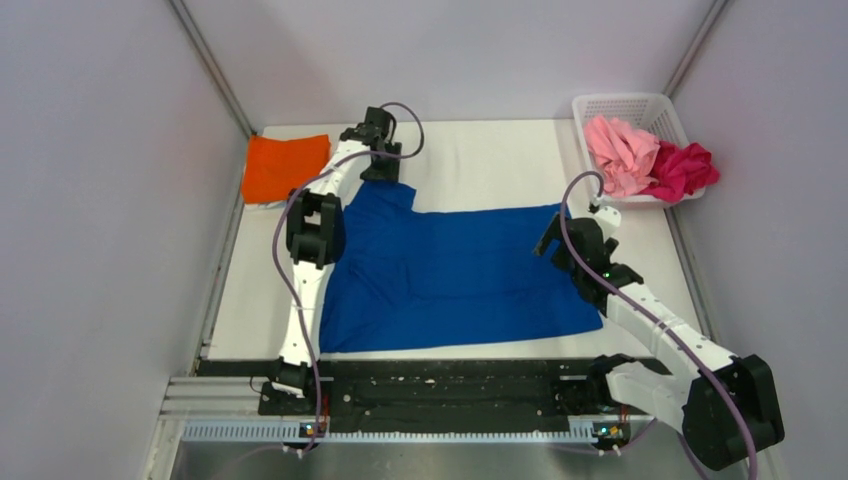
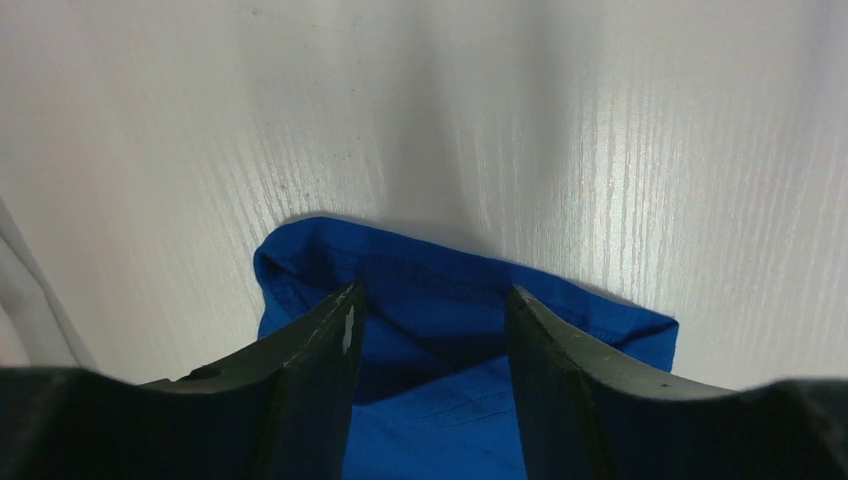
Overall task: Fold and stack the t-shirts
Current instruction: Grab the side of the flattened tshirt furthest away from the robot with both arms
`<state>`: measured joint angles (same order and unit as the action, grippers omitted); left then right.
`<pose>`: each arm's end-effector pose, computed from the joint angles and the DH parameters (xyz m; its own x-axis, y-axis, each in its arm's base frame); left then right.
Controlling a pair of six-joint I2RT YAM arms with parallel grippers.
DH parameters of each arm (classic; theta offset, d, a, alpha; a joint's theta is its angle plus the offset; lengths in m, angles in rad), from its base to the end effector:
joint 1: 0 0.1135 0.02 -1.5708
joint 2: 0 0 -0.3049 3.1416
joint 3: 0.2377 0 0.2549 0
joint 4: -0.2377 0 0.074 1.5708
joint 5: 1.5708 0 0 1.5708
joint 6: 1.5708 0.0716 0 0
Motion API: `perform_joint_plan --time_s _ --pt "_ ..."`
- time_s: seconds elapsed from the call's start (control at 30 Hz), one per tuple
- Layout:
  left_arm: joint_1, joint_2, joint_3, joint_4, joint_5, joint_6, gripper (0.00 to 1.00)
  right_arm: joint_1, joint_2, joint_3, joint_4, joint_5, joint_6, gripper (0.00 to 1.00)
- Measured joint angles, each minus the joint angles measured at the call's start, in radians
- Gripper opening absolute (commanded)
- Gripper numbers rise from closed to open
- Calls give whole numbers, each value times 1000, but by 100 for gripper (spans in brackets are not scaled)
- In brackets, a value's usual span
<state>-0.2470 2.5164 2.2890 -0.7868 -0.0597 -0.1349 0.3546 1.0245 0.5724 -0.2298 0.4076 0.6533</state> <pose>0.5818 -0.1423 0.1711 -0.8445 0.0745 -0.5303 0.1008 0.9947 -0.0209 0.2154 0.0495 0.2317 -0.4877 0.4145 -0.7684 0.3353 0.9015 0.2735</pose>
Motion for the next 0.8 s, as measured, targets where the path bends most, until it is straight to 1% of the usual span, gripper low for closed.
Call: perform_joint_plan --time_s 0.07,0.13,0.17,0.23,0.37,0.5,0.67,0.8 --pt "-5 4 0 0 -14 3 54 0 0 0 1 -6 0 99" --pt "-9 8 0 3 -21 4 47 -1 0 0 3 -9 0 99" --pt "-11 8 0 6 -24 4 42 -3 0 0 3 -10 0 99" --pt "-16 9 0 11 -31 6 29 -7 0 0 3 -10 0 99" --pt "-26 12 1 21 -39 10 7 -18 0 0 5 -11 0 99" --pt "-30 13 2 24 -45 11 0 -30 14 0 18 -14 -2 99" --pt "-30 12 2 34 -61 11 0 -39 105 3 31 -18 -11 98" --pt "-29 12 1 59 -69 10 0 -50 216 65 22 -21 -24 98"
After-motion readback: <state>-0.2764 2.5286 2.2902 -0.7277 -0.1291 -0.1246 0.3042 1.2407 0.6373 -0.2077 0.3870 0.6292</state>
